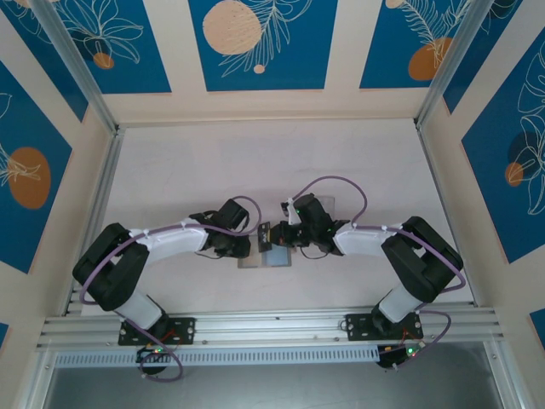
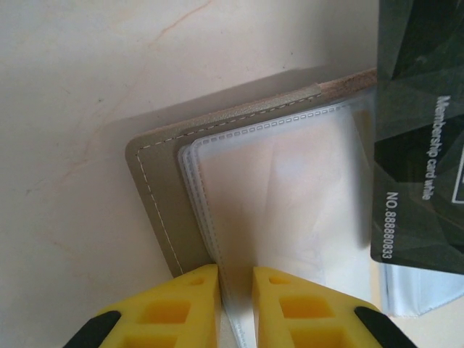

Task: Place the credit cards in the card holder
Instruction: Insert the credit card into the card slot.

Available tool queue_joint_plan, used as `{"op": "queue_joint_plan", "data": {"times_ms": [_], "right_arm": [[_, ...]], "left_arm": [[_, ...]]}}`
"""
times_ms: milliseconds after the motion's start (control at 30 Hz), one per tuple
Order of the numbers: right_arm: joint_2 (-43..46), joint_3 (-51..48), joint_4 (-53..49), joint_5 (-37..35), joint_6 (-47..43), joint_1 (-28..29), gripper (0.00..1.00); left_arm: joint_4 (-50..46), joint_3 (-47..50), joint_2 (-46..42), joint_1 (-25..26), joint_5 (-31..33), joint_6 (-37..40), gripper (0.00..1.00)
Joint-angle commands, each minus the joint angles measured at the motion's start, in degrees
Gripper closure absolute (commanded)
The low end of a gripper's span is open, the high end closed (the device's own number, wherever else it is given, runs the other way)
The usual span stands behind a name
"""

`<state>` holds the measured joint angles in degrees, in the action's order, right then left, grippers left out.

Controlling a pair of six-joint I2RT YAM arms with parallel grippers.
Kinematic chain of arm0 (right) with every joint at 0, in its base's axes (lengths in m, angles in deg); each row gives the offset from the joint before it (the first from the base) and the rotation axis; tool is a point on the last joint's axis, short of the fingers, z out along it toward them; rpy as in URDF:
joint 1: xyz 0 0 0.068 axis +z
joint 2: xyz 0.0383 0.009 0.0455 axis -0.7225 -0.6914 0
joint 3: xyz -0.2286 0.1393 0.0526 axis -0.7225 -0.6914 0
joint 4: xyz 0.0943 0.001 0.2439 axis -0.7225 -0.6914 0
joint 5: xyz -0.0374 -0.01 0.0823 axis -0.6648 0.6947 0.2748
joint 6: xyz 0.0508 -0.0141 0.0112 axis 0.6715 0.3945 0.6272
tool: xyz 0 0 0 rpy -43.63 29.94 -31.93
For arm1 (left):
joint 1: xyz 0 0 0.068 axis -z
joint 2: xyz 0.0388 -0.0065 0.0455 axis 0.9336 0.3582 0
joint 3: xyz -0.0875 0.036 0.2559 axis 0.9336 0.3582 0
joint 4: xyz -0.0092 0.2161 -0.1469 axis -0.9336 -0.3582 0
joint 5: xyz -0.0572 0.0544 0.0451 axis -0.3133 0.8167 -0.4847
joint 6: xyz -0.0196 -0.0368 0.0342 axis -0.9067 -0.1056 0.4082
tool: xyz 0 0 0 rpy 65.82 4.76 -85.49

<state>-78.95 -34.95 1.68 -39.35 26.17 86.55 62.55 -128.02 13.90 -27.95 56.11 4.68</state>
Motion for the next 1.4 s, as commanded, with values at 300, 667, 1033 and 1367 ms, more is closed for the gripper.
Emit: {"op": "queue_joint_plan", "data": {"times_ms": [300, 667, 1033, 1367], "right_arm": [[1.6, -2.5, -0.9, -4.4, -1.8, 0.8, 1.00], [3.4, -4.1, -0.9, -5.0, -1.6, 0.0, 1.00], [5.3, -5.7, 4.0, -0.1, 2.7, -1.1, 1.00], [3.7, -7.1, 8.5, 2.3, 5.5, -1.5, 1.00]], "left_arm": [[-2.2, 2.1, 2.0, 0.5, 1.3, -0.4, 0.83], [-1.9, 2.1, 2.5, 0.5, 0.9, -0.6, 0.83], [-1.7, 2.2, 2.6, 0.5, 0.6, -0.7, 0.83], [-1.5, 2.3, 3.0, 0.4, 0.4, -0.7, 0.83]]}}
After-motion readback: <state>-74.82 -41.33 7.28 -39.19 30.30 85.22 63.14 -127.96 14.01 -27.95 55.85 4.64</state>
